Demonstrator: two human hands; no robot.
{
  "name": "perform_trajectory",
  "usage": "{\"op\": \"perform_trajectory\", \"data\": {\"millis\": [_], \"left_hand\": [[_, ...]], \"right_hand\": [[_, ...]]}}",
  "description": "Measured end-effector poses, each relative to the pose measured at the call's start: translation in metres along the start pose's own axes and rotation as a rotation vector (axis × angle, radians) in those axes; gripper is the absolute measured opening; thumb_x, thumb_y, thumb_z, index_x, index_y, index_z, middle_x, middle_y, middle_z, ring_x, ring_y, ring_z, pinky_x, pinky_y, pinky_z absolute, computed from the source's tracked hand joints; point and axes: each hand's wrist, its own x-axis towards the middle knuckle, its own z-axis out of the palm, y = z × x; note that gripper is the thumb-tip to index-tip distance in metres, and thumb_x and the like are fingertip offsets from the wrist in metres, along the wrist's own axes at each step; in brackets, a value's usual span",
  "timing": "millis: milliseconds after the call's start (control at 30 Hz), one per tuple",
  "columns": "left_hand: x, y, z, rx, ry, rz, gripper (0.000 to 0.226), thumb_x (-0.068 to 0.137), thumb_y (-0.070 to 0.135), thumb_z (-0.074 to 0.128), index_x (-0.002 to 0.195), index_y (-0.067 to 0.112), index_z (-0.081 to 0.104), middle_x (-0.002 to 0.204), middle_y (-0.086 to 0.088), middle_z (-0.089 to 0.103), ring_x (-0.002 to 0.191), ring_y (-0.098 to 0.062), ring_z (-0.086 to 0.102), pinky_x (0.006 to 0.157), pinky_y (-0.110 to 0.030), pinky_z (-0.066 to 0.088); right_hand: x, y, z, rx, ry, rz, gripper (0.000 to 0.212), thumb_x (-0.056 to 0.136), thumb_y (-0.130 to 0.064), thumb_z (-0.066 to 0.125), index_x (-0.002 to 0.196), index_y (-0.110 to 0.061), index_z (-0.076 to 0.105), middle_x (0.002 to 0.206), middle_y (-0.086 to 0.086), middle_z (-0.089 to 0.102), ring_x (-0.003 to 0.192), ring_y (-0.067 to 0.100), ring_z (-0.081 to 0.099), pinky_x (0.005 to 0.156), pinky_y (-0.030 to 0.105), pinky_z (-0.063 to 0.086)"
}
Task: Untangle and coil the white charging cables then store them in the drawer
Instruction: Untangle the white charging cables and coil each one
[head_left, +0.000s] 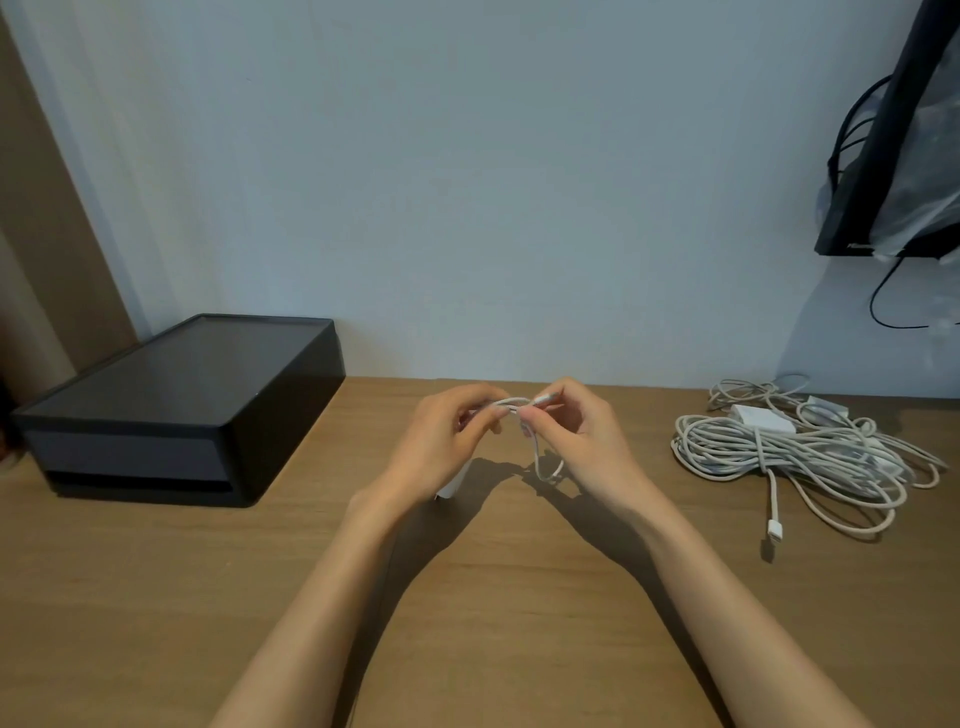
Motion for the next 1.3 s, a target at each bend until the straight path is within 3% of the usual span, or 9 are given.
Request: {"op": "perform_trajectory", "data": {"millis": [133,300,467,633,767,900,1033,1100,1300], "left_hand": [[0.001,0.003,0.004,-0.166,0.049,-0.093,0.007,0.090,0.016,0.061,0.094,0.014,0.067,0.082,0.007,0.070,0.082,-0.003,0.064,0.072,-0.024,0.048],[0.002,0.003,0.008,-0.187,0.033,-0.149,0.013,0.091,0.007,0.058,0.090,0.016,0.066,0.075,0.005,0.064,0.076,-0.011,0.060,0.066,-0.020,0.042],[0.002,0.004,0.000,-0.182,-0.081,-0.211,0.015,0.096,0.009,0.048,0.099,0.004,0.062,0.076,0.002,0.055,0.067,-0.001,0.049,0.063,-0.011,0.039],[0.002,0.001,-0.003,-0.109,-0.198,-0.284,0.034,0.101,0.023,0.040,0.102,-0.006,0.057,0.081,-0.008,0.051,0.073,-0.015,0.044,0.065,-0.020,0.035],[0.002,0.001,-0.001,-0.089,-0.205,-0.334,0.026,0.101,0.028,0.038,0.088,0.012,0.054,0.076,0.000,0.047,0.067,-0.011,0.040,0.062,-0.021,0.034],[0.003,-0.004,0.001,-0.038,-0.139,-0.323,0.022,0.100,0.026,0.039,0.083,0.018,0.051,0.074,0.003,0.048,0.066,-0.010,0.042,0.063,-0.024,0.035],[0.003,-0.003,0.005,-0.025,-0.098,-0.317,0.018,0.100,0.025,0.040,0.089,0.014,0.050,0.074,0.006,0.049,0.063,-0.006,0.042,0.060,-0.021,0.036],[0.003,-0.003,0.005,-0.037,-0.105,-0.315,0.018,0.100,0.027,0.041,0.087,0.016,0.049,0.074,0.005,0.048,0.061,-0.007,0.040,0.058,-0.021,0.035],[-0.001,0.003,0.000,-0.228,-0.131,-0.302,0.021,0.098,0.030,0.044,0.107,0.011,0.044,0.071,0.003,0.045,0.058,-0.007,0.037,0.058,-0.022,0.035]], "right_hand": [[0.000,0.001,0.000,0.063,0.085,0.020,0.013,0.084,-0.015,0.072,0.081,-0.014,0.059,0.082,0.005,0.067,0.068,0.012,0.062,0.061,0.021,0.048],[-0.001,0.000,0.001,0.061,0.068,0.026,0.012,0.085,-0.015,0.070,0.085,-0.018,0.059,0.089,0.006,0.068,0.061,0.014,0.061,0.060,0.024,0.051],[-0.001,-0.003,-0.007,0.074,-0.054,0.098,0.024,0.088,-0.016,0.067,0.109,-0.018,0.055,0.094,0.004,0.069,0.073,0.016,0.068,0.074,0.031,0.056],[-0.002,0.002,-0.005,-0.329,-0.064,0.032,0.014,0.087,-0.022,0.069,0.100,-0.024,0.069,0.094,-0.012,0.070,0.088,0.000,0.064,0.075,0.016,0.050],[-0.002,0.004,-0.004,-0.289,-0.105,0.047,0.017,0.092,-0.023,0.062,0.104,-0.024,0.074,0.090,-0.011,0.073,0.086,0.001,0.065,0.081,0.028,0.055],[-0.002,0.000,-0.006,-0.065,-0.260,0.149,0.025,0.095,-0.032,0.056,0.116,-0.029,0.069,0.108,-0.011,0.071,0.100,0.005,0.066,0.095,0.033,0.051],[-0.007,-0.003,0.001,-0.250,-0.259,0.102,0.038,0.081,-0.035,0.073,0.118,-0.034,0.063,0.104,-0.013,0.069,0.095,0.002,0.063,0.083,0.020,0.050],[-0.007,-0.001,0.005,-0.345,-0.172,0.045,0.029,0.086,-0.027,0.068,0.115,-0.027,0.064,0.100,-0.011,0.069,0.089,0.005,0.063,0.078,0.025,0.052],[-0.003,-0.008,-0.007,0.068,-0.197,0.178,0.018,0.095,-0.004,0.053,0.108,-0.014,0.060,0.091,0.007,0.074,0.072,0.019,0.071,0.068,0.025,0.056]]}}
